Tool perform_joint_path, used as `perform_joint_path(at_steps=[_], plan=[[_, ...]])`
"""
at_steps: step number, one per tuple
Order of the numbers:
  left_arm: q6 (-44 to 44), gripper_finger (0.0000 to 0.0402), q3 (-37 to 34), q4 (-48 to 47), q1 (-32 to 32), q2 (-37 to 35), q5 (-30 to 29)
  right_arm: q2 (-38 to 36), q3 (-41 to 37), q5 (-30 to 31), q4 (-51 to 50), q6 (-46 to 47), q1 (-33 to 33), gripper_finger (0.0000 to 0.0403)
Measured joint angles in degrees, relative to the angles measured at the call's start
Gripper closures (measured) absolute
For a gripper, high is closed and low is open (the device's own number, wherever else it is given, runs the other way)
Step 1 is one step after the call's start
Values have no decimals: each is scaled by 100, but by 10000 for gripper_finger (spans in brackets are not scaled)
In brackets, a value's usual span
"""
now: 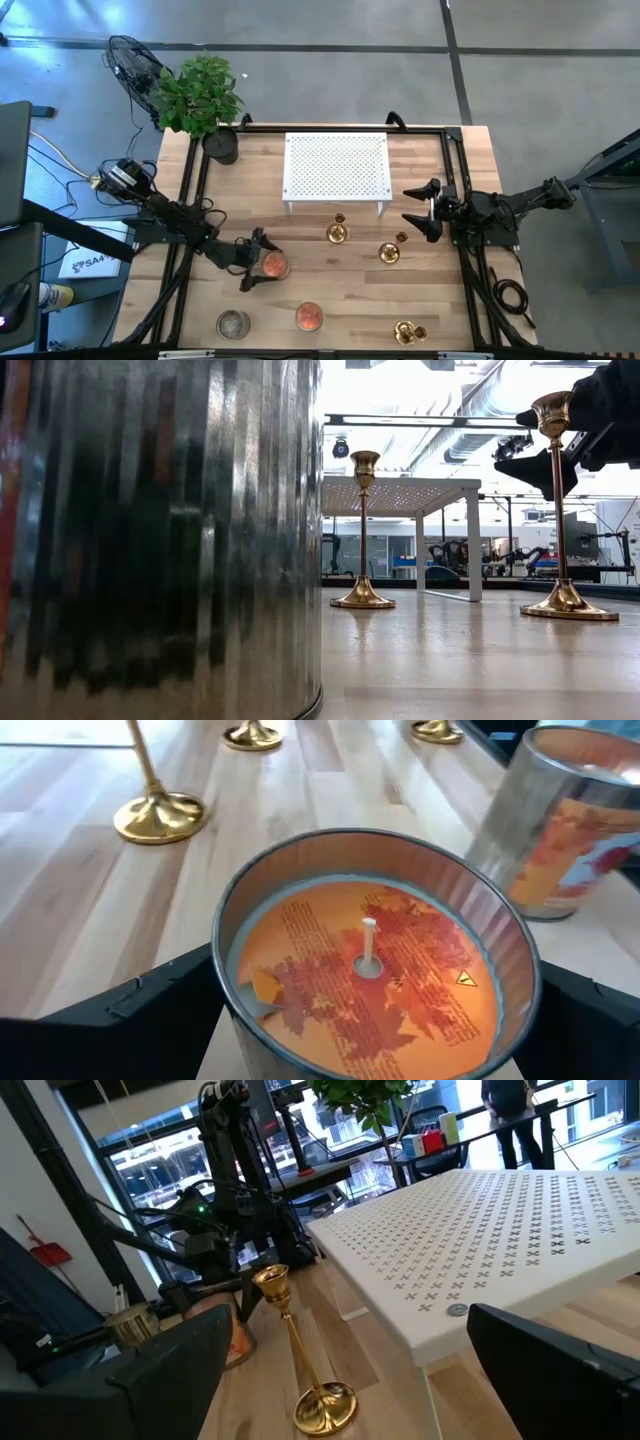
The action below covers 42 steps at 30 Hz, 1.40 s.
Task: Pick & Place candle stick holders
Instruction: Put the fruits and the vegetables in the bin
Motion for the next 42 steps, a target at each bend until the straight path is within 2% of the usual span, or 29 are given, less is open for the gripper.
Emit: perform_joint_path(at_steps=[5, 10, 28, 31, 34, 42], plan=[[-65, 8, 117, -311, 4, 0, -152, 0, 0, -13, -4, 1, 0, 6], [-170, 47, 198, -504, 4, -2, -177, 0, 0, -13, -7, 1, 0, 4], [-51, 47, 318, -797, 1, -191, -623, 0, 0, -22, -11, -1, 0, 4], [59, 47, 558, -1409, 1, -478, -723, 0, 1, -22, -11, -10, 1, 5], [67, 47, 944, -2550, 1, -807, -891, 0, 2, -94, -14, -16, 0, 6], [116, 47, 2671, -5770, 1, -1241, -1435, 0, 0, -236, 43, -61, 0, 6]])
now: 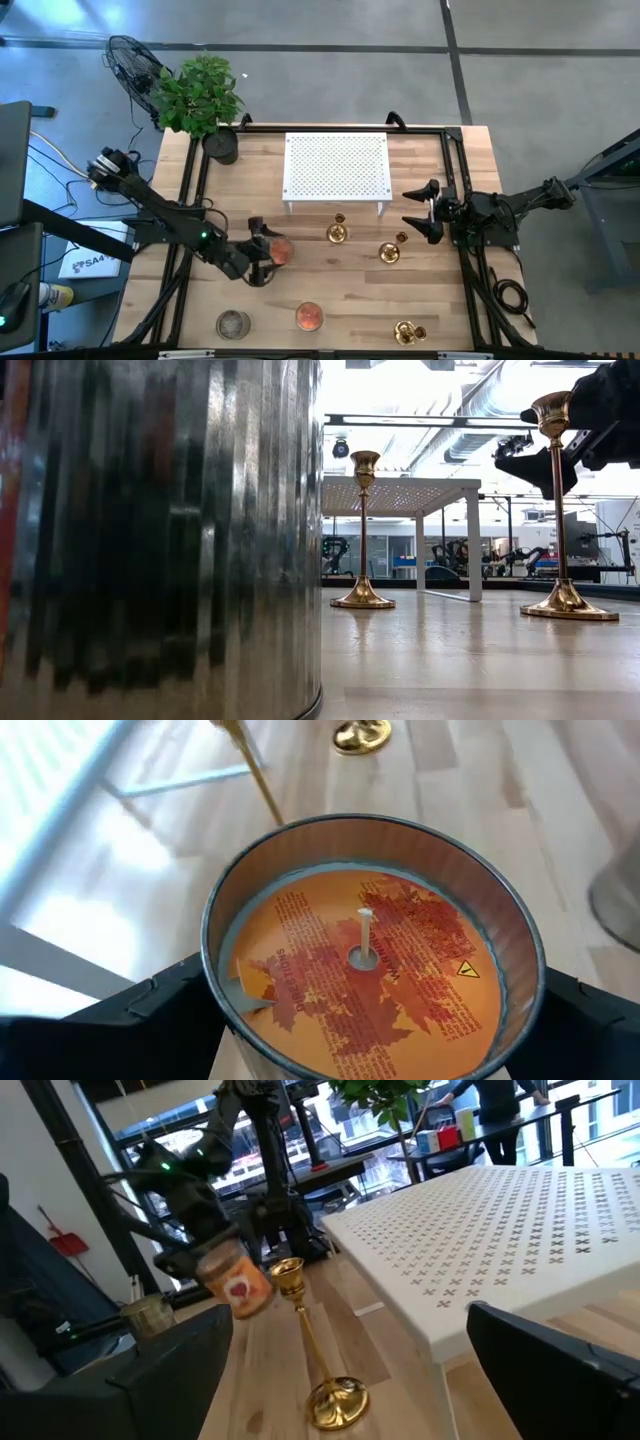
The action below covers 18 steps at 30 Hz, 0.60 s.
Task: Pick & Place candle stick holders
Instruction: Put the fruits and the vegetables in the bin
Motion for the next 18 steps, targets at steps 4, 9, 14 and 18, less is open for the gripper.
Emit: perform_joint_path(at_steps=[4, 9, 14, 18], plan=[[198, 47, 775, -947, 0, -7, -288, 0, 0, -6, 337, -4, 0, 4], [324, 47, 1508, -1734, 0, -7, -688, 0, 0, 63, 862, -643, 0, 5], [325, 47, 2015, -2013, 2, -7, -860, 0, 0, 408, 1030, -1496, 0, 4], [325, 47, 2352, -1990, 0, -7, -869, 0, 0, 226, 1096, -2286, 0, 5]])
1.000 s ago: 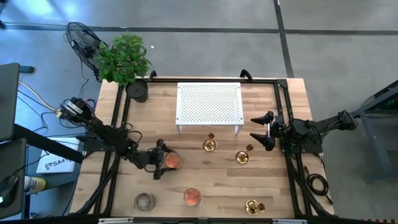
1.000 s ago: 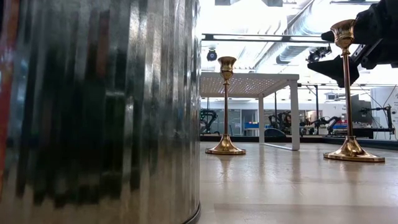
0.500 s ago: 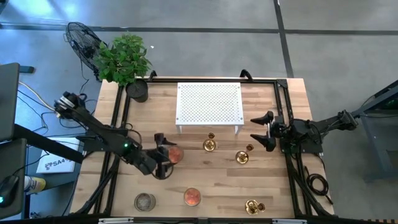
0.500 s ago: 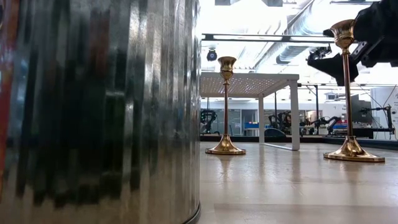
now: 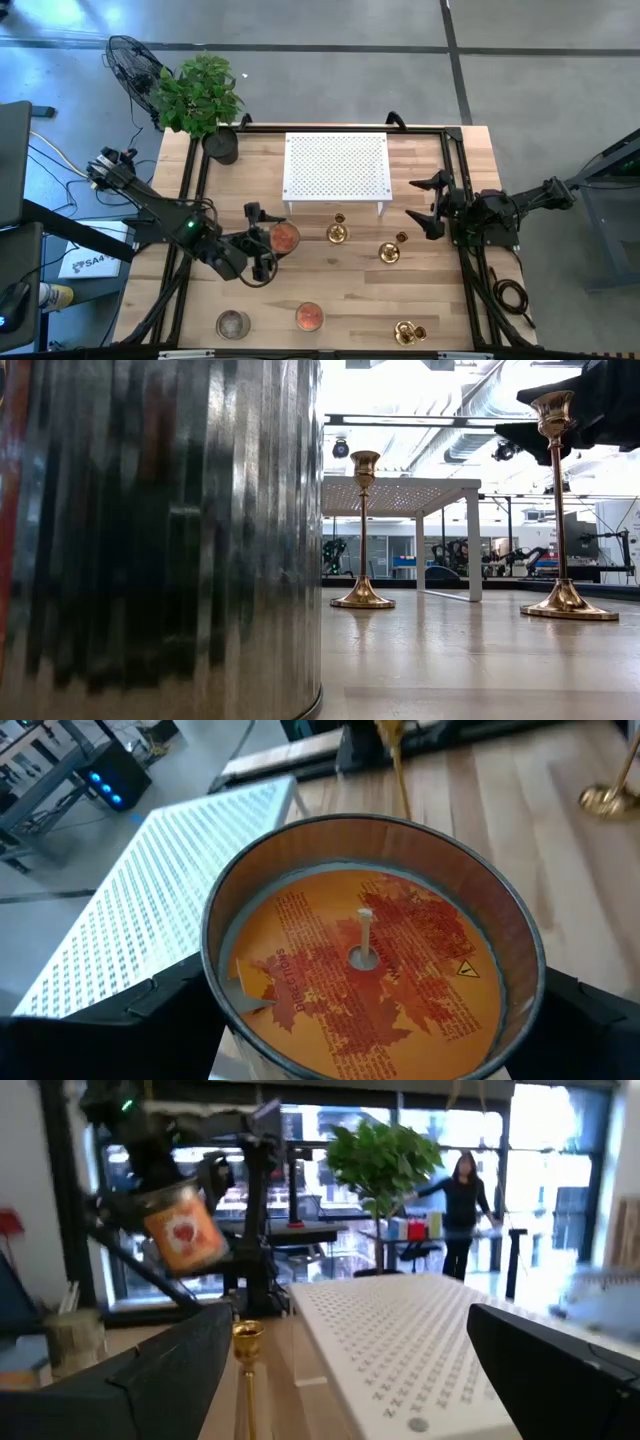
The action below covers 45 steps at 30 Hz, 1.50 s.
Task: Pick & Place candle stick holders
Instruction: Put the fruits and the vegetables in the bin
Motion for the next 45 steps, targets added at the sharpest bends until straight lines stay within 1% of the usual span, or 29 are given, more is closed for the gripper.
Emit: perform_joint_path(at_steps=[3, 7, 10, 14, 19, 21, 24, 28, 30, 35, 39, 43, 45], plan=[[1, 47, 223, -6, 52, 0, -2, 0, 0, -20, 233, -82, 0, 6], [-2, 47, 461, -1, 241, 0, 200, 0, 0, -10, 557, -84, 0, 4], [0, 47, 514, 16, 429, 0, 226, 0, 0, 154, 645, -82, 0, 4], [36, 47, 519, 126, 815, 0, 471, 0, 0, 508, 854, -153, 0, 3], [401, 47, 519, 567, 1388, 1, 1057, -2, 0, 1032, 1350, -964, -2, 6], [496, 47, 519, 674, 1621, 0, 1350, -2, 0, 1123, 1451, -1303, -2, 6], [555, 47, 519, 684, 1959, 0, 1622, -2, 0, 950, 1505, -1569, -2, 6], [570, 48, 519, 684, 2339, 0, 1978, -2, 1, 360, 1513, -1806, -2, 6], [725, 48, 519, 682, 2479, 0, 2148, -2, 1, 163, 1465, -1819, 0, 6], [909, 48, 519, 649, 2659, 2, 2165, -2, 0, 82, 1318, -1797, -2, 5], [903, 48, 519, 640, 2741, 2, 2346, -2, 2, -21, 1361, -1552, -1, 5], [901, 48, 519, 667, 2736, 13, 2498, -2, 5, 8, 1507, -1455, -2, 6], [934, 48, 519, 871, 2738, 66, 2579, 14, 42, 2, 1475, -1429, -2, 6]])
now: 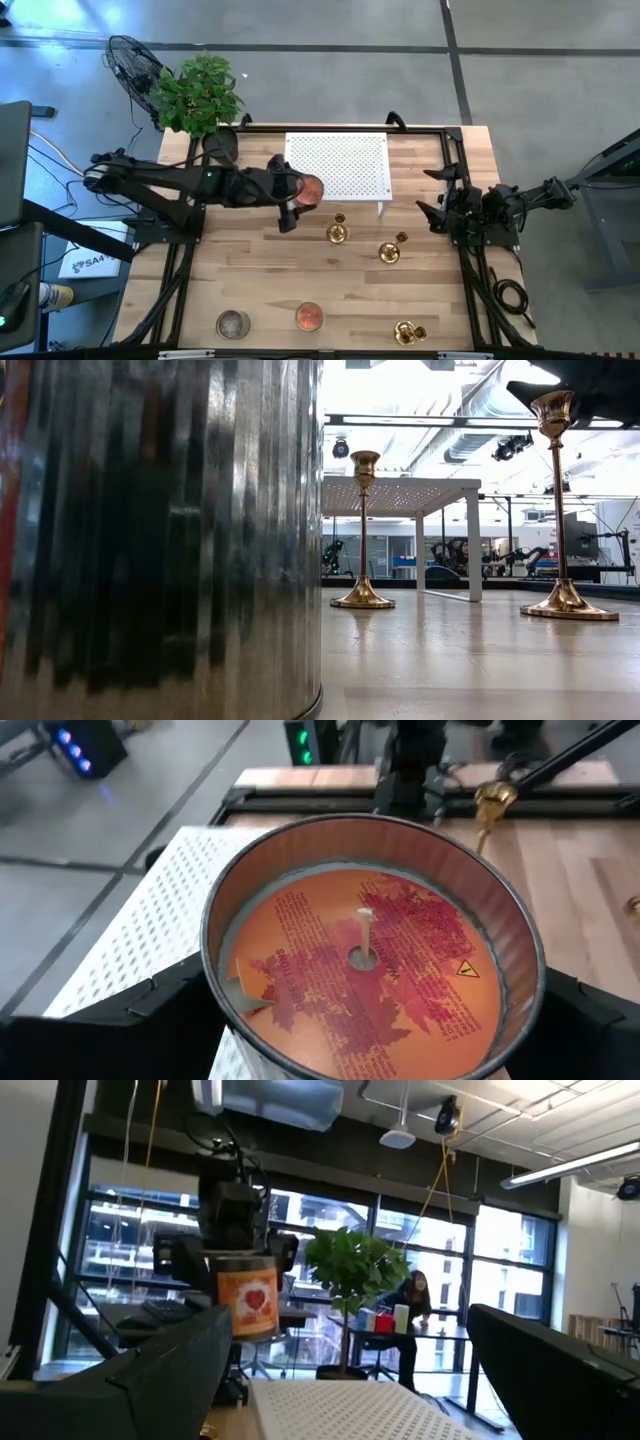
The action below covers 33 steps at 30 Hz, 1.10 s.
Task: Pick & Place candle stick holders
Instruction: Put the fruits and the vegetables in the bin
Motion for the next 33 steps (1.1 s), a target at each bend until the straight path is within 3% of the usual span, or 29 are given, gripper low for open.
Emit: perform_joint_path(at_steps=[8, 19, 25, 33], plan=[[567, 48, 4, 798, 11, 4, 203, 887, 575, 193, -92, 139, 0, 8], [351, 48, 4, 1059, 543, 0, 1119, 3866, 2480, -31, -418, 192, 0, 9], [458, 48, 0, 1424, 560, -3, 1956, 5153, 3604, -57, -924, 497, -74, 9], [690, 48, 0, 1438, 560, -3, 2303, 6316, 4685, -857, -1225, 928, -345, 9]])
